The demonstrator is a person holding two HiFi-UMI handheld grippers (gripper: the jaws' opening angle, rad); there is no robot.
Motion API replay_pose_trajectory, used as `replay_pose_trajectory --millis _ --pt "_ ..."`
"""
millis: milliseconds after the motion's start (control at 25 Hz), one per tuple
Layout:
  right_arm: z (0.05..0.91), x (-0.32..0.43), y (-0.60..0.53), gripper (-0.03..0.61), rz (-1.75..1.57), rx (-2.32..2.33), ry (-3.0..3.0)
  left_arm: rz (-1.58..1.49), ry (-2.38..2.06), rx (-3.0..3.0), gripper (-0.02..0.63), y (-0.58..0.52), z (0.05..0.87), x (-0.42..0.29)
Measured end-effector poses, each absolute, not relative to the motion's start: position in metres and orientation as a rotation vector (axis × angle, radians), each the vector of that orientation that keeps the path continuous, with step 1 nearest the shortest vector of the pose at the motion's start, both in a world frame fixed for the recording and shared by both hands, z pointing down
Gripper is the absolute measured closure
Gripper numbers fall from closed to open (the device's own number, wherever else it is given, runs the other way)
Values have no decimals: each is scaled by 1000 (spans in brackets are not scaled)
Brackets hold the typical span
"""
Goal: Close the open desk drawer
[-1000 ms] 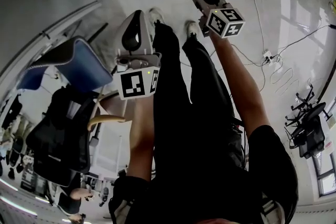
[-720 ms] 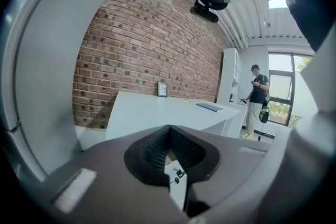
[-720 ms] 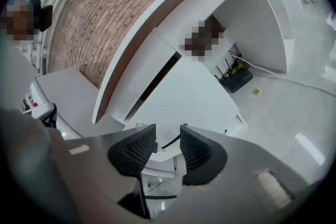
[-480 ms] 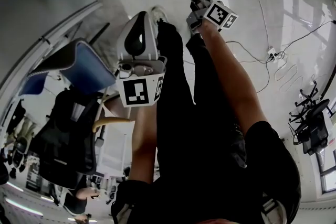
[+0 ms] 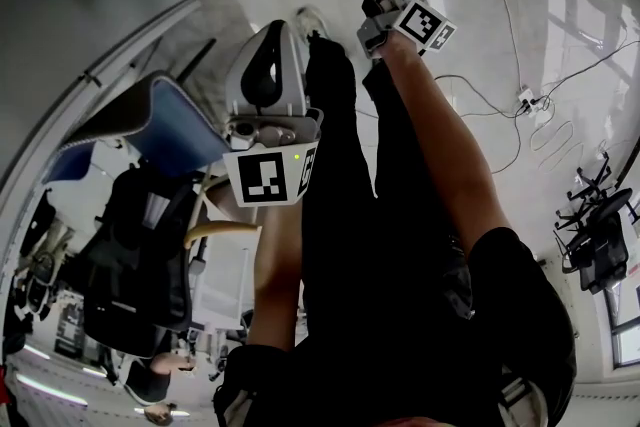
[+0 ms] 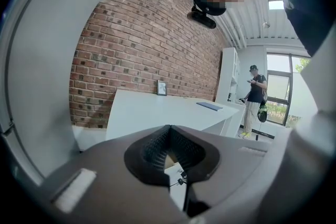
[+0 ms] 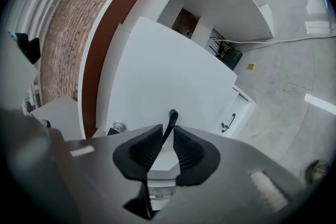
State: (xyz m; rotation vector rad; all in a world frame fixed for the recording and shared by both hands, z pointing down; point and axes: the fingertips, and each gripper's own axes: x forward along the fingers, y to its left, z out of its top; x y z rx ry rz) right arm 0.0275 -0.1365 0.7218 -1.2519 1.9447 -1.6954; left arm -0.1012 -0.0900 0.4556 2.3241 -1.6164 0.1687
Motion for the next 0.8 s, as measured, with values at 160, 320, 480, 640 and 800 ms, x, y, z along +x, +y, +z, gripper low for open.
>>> replay_pose_trajectory --millis 160,320,480,640,800 --pt "718 27 -136 526 -1703 -1235 1928 156 -1620 2324 600 -93 455 -104" --pt "714 28 -135 541 -1703 -1224 1919 158 -1628 2324 600 -95 453 -107" --pt "710 27 -135 557 -1696 -1213 1928 154 -1637 2322 600 -94 451 -111" --pt "701 27 -137 563 -1663 -1197 1932 147 -1642 2319 600 -93 450 -111" --pt "688 24 -150 563 -1625 -1180 1937 139 -1640 2319 599 -92 446 -112"
